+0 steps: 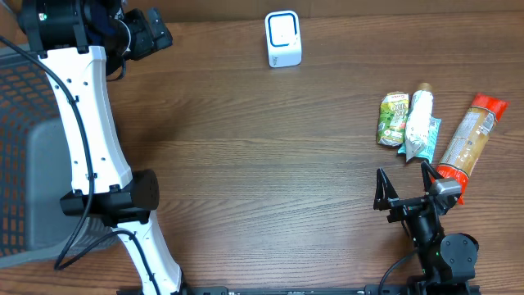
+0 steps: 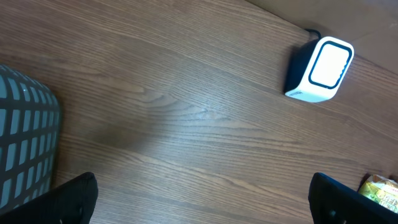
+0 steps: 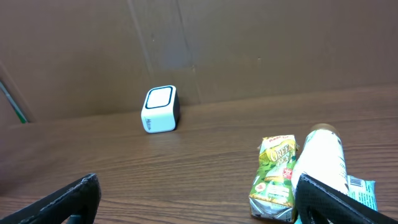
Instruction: Scan the item barcode
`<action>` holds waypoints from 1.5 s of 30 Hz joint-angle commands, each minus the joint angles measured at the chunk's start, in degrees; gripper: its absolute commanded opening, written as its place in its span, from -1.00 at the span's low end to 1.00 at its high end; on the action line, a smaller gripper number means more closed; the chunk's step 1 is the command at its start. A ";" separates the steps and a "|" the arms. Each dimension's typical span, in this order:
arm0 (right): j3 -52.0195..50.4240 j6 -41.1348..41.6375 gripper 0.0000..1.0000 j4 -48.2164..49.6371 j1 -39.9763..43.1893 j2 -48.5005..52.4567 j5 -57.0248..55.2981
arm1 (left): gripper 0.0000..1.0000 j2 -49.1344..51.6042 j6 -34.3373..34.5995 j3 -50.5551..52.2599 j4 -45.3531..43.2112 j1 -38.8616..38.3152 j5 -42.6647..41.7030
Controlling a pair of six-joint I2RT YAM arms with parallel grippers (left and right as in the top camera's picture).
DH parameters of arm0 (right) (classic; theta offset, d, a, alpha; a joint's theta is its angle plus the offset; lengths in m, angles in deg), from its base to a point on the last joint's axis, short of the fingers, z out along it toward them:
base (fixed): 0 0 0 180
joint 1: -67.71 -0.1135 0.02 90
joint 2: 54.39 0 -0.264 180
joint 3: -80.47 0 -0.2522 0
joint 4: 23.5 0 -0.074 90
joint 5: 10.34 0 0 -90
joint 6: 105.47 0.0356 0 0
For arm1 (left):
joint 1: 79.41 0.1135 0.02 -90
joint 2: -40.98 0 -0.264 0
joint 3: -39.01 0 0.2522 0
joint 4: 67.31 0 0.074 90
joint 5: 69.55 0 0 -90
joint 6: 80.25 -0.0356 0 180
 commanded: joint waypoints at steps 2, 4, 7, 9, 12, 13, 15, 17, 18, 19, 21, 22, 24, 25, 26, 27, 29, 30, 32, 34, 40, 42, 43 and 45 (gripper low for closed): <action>-0.61 0.35 1.00 0.26 -0.33 -0.57 -0.55 | 0.99 -1.49 -1.07 -0.13 0.09 -0.48 0.39; -0.61 0.35 1.00 0.26 -0.33 -0.57 -0.55 | 0.99 -1.49 -1.07 -0.13 0.09 -0.48 0.39; -0.61 0.35 1.00 0.26 -0.33 -0.57 -0.55 | 0.99 -1.49 -1.07 -0.13 0.09 -0.48 0.39; -0.61 0.35 1.00 0.26 -0.33 -0.57 -0.55 | 0.99 -1.49 -1.07 -0.13 0.09 -0.48 0.39; -0.61 0.35 1.00 0.26 -0.33 -0.57 -0.55 | 0.99 -1.49 -1.07 -0.13 0.09 -0.48 0.39; -0.61 0.35 1.00 0.26 -0.33 -0.57 -0.55 | 0.99 -1.49 -1.07 -0.13 0.09 -0.48 0.39; -0.61 0.35 1.00 0.26 -0.33 -0.57 -0.55 | 0.99 -1.40 -1.11 -0.13 0.09 -0.48 0.42; -0.61 0.35 1.00 0.26 -0.33 -0.57 -0.55 | 0.99 -1.40 -1.11 0.04 0.09 -0.48 0.61; -0.61 0.35 1.00 0.26 -0.33 -0.57 -0.55 | 0.99 -1.42 -1.14 0.20 0.09 -0.48 1.42; -0.61 0.35 1.00 0.26 -0.33 -0.57 -0.55 | 0.99 -1.49 -1.09 0.20 0.09 -0.48 1.99; -0.61 0.35 1.00 0.26 -0.33 -0.57 -0.55 | 0.99 -1.75 -1.29 0.31 0.04 -0.48 3.23; -0.61 0.35 1.00 0.26 -0.31 -0.57 -0.55 | 0.99 -2.01 -1.31 0.61 0.07 -0.48 3.65; -0.61 0.35 1.00 0.26 -0.33 -0.57 -0.55 | 0.99 -4.28 -1.31 3.76 -2.16 -0.48 3.76; -0.61 0.35 1.00 0.26 -0.33 -0.57 -0.55 | 0.99 -5.73 -1.36 6.21 -4.50 -0.48 3.34; -0.61 0.35 1.00 0.26 -0.33 -0.57 -0.55 | 0.99 -7.56 -2.10 9.31 -7.48 -0.48 2.62; -0.61 0.35 1.00 0.26 -0.31 -0.57 -0.55 | 0.99 -9.81 -3.39 13.29 -11.19 -0.52 1.46; -0.61 0.35 1.00 0.26 -0.31 -0.57 -0.55 | 0.99 -14.16 -6.58 21.33 -18.45 -0.83 -0.74; -0.61 0.35 1.00 0.26 -0.33 -0.57 -0.55 | 0.99 -16.90 -8.92 26.49 -22.97 -1.16 -2.01; -0.61 0.37 1.00 0.26 -0.31 -0.57 -0.55 | 0.99 -21.53 -13.20 35.23 -30.23 -1.60 -3.67; -0.61 0.35 1.00 0.26 -0.33 -0.57 -0.55 | 0.99 -26.47 -16.70 44.50 -37.46 -2.05 -4.28; -0.61 0.35 1.00 0.26 -0.33 -0.57 -0.55 | 0.99 -41.57 -21.53 72.59 -57.29 -2.27 -3.96; -0.61 0.35 1.00 0.26 -0.33 -0.57 -0.55 | 0.99 -47.28 -22.14 82.66 -64.89 -2.27 -3.63; -0.61 0.35 1.00 0.26 -0.33 -0.57 -0.55 | 0.99 -50.49 -22.12 88.06 -69.16 -2.27 -2.93; -0.61 0.35 1.00 0.26 -0.33 -0.57 -0.55 | 0.99 -56.11 -22.12 97.04 -76.15 -2.27 -2.25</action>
